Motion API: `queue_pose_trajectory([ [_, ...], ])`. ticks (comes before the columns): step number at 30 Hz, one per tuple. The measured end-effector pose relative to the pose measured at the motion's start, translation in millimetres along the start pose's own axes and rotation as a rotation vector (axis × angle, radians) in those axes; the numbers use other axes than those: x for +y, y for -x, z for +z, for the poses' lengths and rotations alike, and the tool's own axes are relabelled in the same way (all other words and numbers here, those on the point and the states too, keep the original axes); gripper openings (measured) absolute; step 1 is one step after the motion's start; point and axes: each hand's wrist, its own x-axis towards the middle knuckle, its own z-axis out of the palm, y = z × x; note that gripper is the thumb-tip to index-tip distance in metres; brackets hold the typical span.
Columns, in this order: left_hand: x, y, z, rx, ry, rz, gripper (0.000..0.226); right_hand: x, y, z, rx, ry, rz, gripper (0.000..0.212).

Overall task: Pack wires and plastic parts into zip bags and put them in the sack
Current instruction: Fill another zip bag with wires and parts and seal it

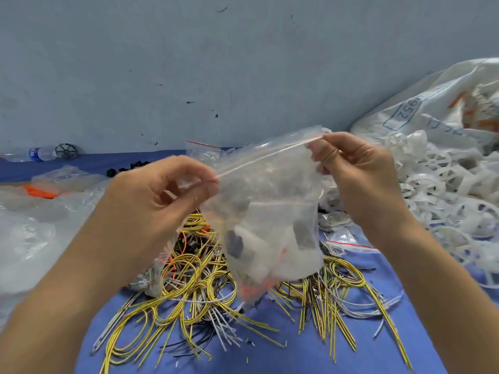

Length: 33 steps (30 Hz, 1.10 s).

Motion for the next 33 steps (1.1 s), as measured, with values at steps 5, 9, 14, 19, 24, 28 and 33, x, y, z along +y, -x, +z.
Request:
queue_pose_trajectory([
  [5,-4,1,-1,0.111,-0.06,0.022,0.008,-6,11,4,-0.019,0.007,0.022,0.015],
  [9,-6,0,3,0.216,0.117,-0.061,0.021,-8,18,1,-0.016,-0.013,0.084,0.013],
  [14,-12,4,17,0.192,0.326,-0.148,0.03,4,34,1,-0.016,-0.029,0.216,0.011],
  [19,-20,9,27,0.241,0.383,-0.323,0.032,15,41,12,-0.03,-0.109,0.31,0.013],
  [24,-17,9,27,0.29,0.504,-0.359,0.035,15,44,20,-0.009,-0.274,0.34,0.02],
  [28,-12,11,29,0.27,0.563,-0.359,0.037,18,54,32,-0.129,-0.308,0.401,0.027],
  [33,-8,11,23,0.292,0.634,-0.365,0.039,10,51,31,-0.036,-0.414,0.427,0.025],
])
